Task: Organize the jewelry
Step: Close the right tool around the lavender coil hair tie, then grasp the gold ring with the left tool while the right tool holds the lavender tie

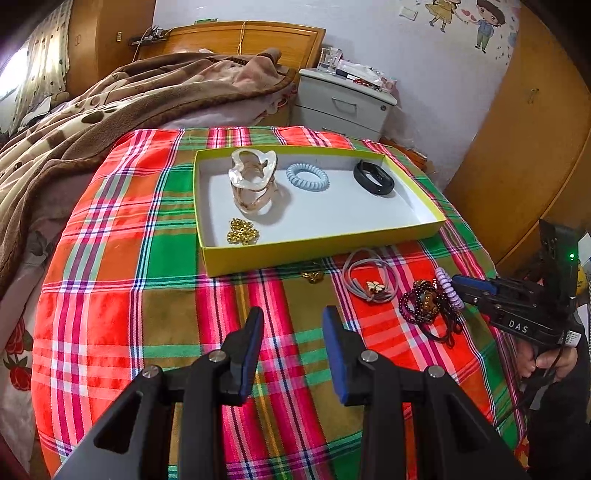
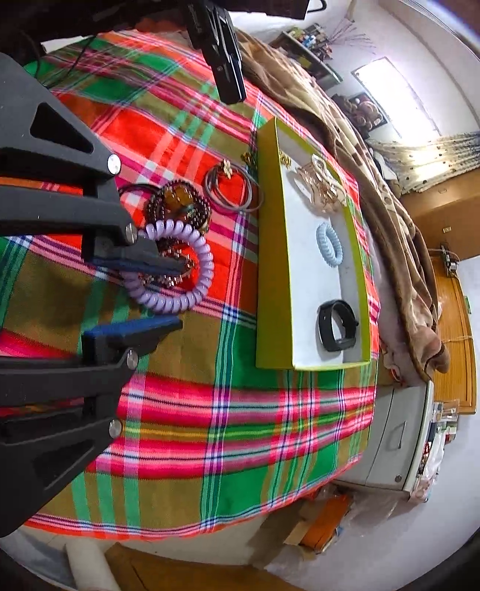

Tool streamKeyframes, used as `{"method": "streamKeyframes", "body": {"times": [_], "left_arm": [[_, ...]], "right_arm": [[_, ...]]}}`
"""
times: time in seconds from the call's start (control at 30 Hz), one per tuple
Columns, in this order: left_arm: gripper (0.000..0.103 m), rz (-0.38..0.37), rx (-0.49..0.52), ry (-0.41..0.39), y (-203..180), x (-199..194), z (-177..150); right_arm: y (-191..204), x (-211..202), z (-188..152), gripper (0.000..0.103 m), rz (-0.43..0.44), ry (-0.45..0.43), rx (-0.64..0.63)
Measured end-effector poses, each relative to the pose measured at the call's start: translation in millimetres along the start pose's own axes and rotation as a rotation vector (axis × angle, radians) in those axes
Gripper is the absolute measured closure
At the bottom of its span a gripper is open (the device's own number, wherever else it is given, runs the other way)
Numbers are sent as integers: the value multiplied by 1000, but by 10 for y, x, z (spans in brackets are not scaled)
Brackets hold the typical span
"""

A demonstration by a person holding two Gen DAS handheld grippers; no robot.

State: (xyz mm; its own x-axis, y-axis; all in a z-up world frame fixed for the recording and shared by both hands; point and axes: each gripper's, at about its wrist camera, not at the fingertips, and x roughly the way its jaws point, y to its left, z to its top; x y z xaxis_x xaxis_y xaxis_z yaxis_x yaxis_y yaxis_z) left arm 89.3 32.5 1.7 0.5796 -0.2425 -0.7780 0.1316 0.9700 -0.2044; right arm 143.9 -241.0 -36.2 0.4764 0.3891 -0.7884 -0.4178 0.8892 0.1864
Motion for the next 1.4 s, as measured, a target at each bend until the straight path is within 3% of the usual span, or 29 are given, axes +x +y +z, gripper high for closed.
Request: {"method": "streamKeyframes", "body": {"times": [0.13,0.4,0.8,0.93,1.03,1.1,1.23,1.4], "left_arm": [[69,3,-2,5,1,16,-10],[69,-1,3,18,-33,56,-33],[69,-17,1,28,-111,175,48],[69,87,45,10,-219,263,104],[68,50,16,26,-224,343,140],[68,88,32,30,-270,391,148],[68,67,20,41,-294,479,173],[68,109,20,40,-338,549,195]], "right_arm": [[7,-8,-2,93,14,5,-6],[-63,-142,-11,94,36,-49,27],[-293,-445,12,94,2,-156,114],[-330,-467,0,94,3,-171,129],[-338,-469,2,94,12,-178,131],[-347,-473,-6,94,15,-181,130],[-366,-471,-21,94,21,-185,129],[-355,-470,-17,94,31,-190,122]]}}
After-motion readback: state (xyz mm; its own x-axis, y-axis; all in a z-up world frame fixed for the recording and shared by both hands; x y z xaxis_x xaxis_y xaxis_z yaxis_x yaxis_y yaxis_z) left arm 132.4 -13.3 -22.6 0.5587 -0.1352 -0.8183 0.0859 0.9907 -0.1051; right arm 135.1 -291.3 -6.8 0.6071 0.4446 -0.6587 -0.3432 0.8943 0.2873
